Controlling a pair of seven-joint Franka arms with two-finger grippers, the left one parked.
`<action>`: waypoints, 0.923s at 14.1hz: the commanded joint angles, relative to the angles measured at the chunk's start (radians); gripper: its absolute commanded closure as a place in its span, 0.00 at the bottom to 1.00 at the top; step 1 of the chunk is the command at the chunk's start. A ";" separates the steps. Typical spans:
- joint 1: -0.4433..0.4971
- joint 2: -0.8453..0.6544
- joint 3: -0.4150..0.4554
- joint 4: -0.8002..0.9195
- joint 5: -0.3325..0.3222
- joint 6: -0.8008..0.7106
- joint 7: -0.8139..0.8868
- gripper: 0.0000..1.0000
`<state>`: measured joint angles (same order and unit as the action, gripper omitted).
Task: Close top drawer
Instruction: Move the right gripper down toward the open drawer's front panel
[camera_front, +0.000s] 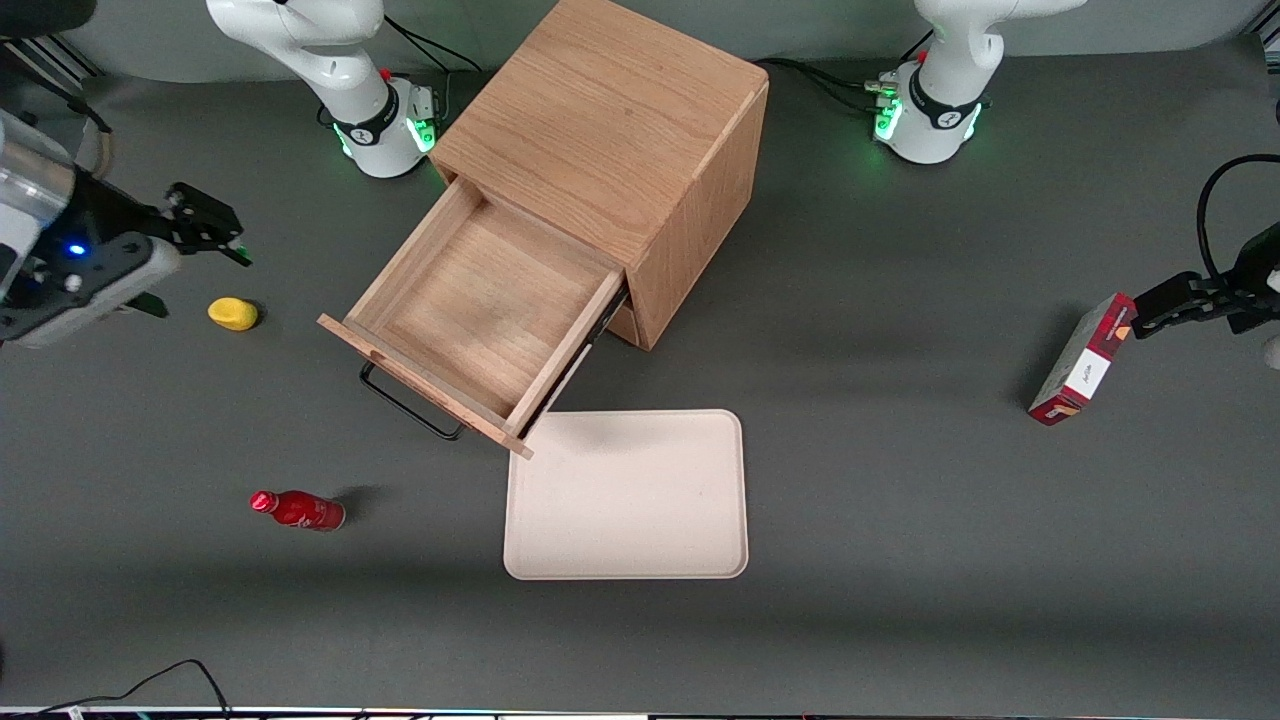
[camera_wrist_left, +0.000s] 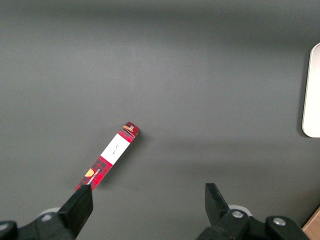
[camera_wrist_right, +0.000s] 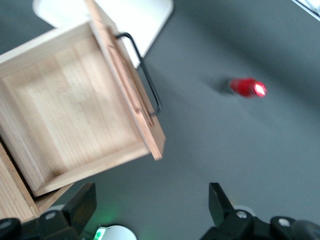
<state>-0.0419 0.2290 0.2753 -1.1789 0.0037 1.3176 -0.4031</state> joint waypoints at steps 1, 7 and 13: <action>0.031 0.134 0.041 0.178 -0.030 -0.021 -0.126 0.00; 0.037 0.161 0.039 0.197 -0.031 -0.012 -0.190 0.00; 0.036 0.291 0.033 0.197 -0.031 0.031 -0.192 0.00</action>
<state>-0.0106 0.4362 0.3082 -1.0250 -0.0074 1.3349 -0.5692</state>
